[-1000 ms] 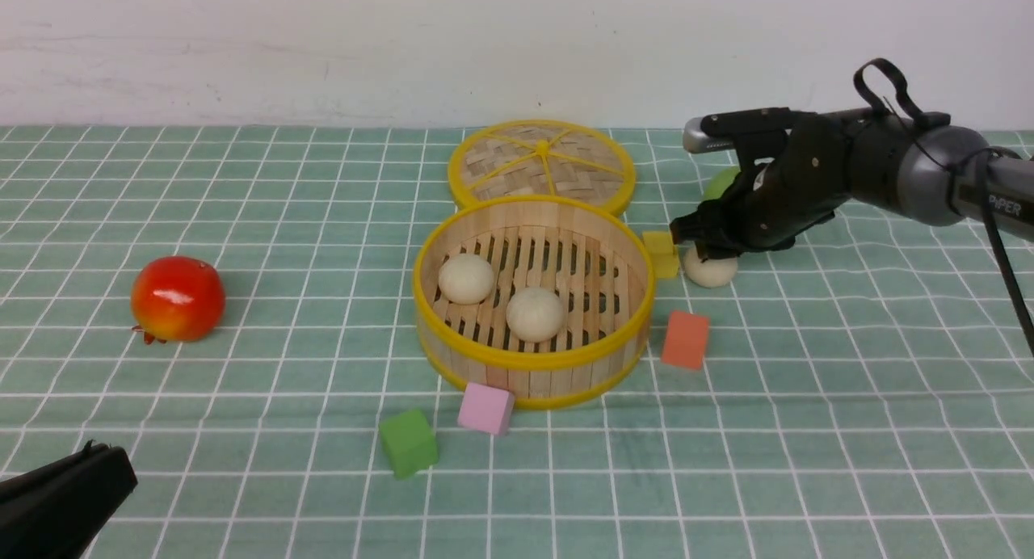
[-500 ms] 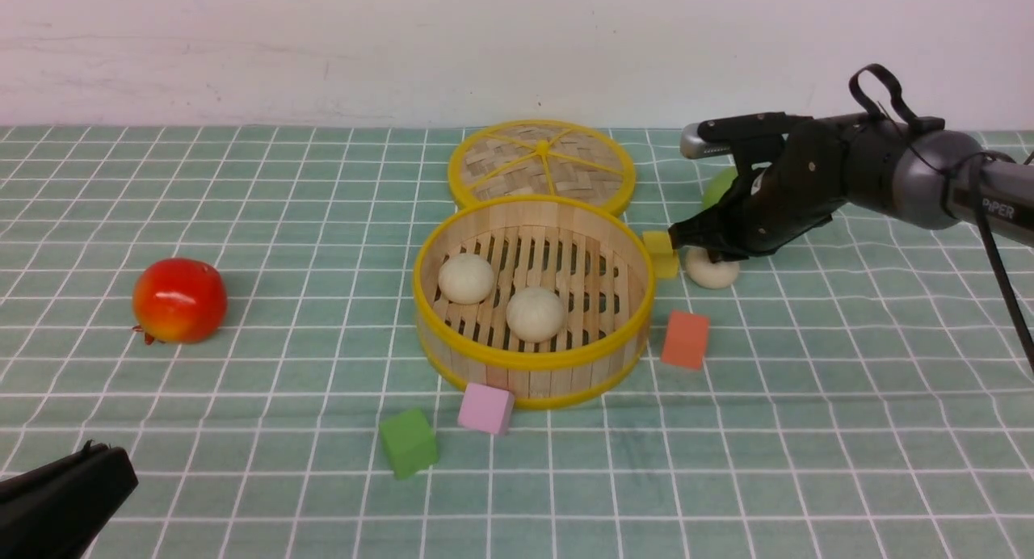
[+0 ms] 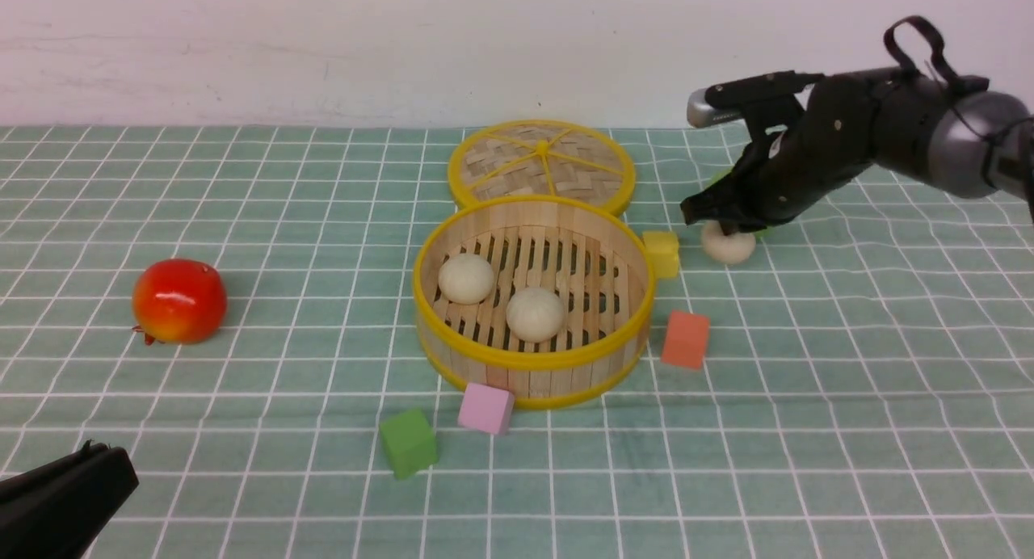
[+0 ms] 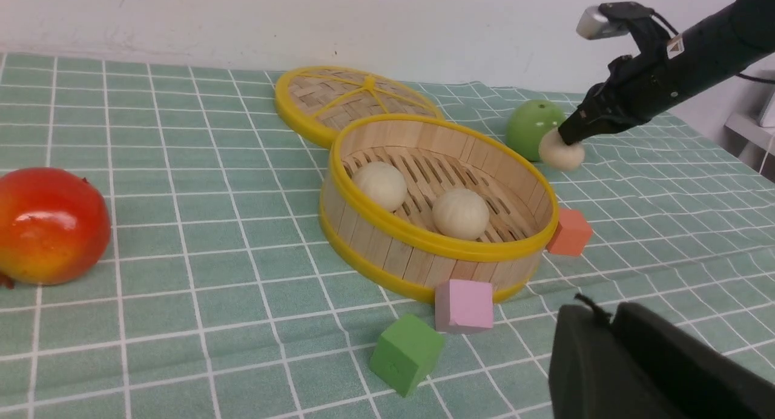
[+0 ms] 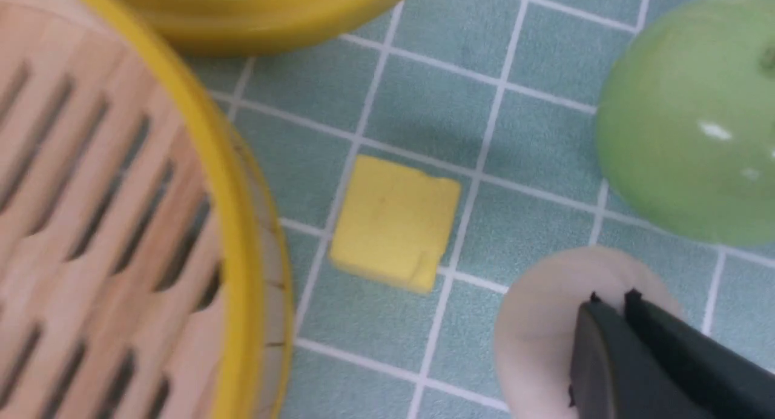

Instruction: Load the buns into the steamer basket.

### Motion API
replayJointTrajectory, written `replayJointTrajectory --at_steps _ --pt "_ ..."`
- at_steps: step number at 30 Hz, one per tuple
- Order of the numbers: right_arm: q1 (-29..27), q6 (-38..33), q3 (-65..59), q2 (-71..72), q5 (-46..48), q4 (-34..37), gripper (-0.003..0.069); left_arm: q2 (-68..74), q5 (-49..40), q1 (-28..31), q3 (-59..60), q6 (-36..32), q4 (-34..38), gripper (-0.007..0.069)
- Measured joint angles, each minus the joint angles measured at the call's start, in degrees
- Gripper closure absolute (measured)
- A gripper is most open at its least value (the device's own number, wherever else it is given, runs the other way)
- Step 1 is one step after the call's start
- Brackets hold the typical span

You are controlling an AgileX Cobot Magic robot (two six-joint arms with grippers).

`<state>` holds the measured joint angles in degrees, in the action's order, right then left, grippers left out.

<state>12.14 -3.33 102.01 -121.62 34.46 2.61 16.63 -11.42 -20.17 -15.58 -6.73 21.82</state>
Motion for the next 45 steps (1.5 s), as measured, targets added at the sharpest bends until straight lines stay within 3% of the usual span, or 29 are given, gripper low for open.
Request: replayJointTrajectory --at_steps 10,19,23,29,34,35,37,40,42,44,45 --pt "9.1 -10.7 0.0 6.7 -4.4 9.4 0.0659 0.0 0.0 0.0 0.0 0.0 0.0 0.0564" --pt "12.9 -10.7 0.0 -1.5 -8.3 10.7 0.0635 0.0 0.0 0.0 0.0 0.0 0.0 0.0552" --pt "13.5 -10.7 -0.1 -3.9 -10.5 10.9 0.0561 0.0 0.0 0.0 0.0 0.0 0.0 0.0550" --pt "13.7 -10.6 -0.2 -4.3 -11.0 11.0 0.0248 0.0 0.0 0.0 0.0 0.0 0.0 0.0549" --pt "13.7 -10.5 -0.2 2.9 -0.7 9.7 0.0102 0.0 0.0 0.0 0.0 0.0 0.0 0.0545" --pt "13.7 -10.4 -0.2 3.9 0.0 9.5 0.0101 0.0 0.0 0.0 0.0 0.0 0.0 0.0545" --pt "13.7 -8.2 -0.3 10.3 10.1 7.3 0.0109 0.0 0.0 0.0 0.0 0.0 0.0 0.0545" --pt "13.7 -4.5 -2.3 18.5 19.8 3.6 0.0181 0.0 0.0 0.0 0.0 0.0 0.0 0.0545" --pt "13.7 -1.7 -5.9 24.4 24.5 1.5 0.0259 0.0 0.0 0.0 0.0 0.0 0.0 0.0545" --pt "13.7 1.6 -12.1 31.2 28.0 -0.1 0.0394 0.0 0.0 0.0 0.0 0.0 0.0 0.0545" --pt "13.7 1.8 -12.7 31.8 28.1 -0.1 0.0405 0.0 0.0 0.0 0.0 0.0 0.0 0.0545"
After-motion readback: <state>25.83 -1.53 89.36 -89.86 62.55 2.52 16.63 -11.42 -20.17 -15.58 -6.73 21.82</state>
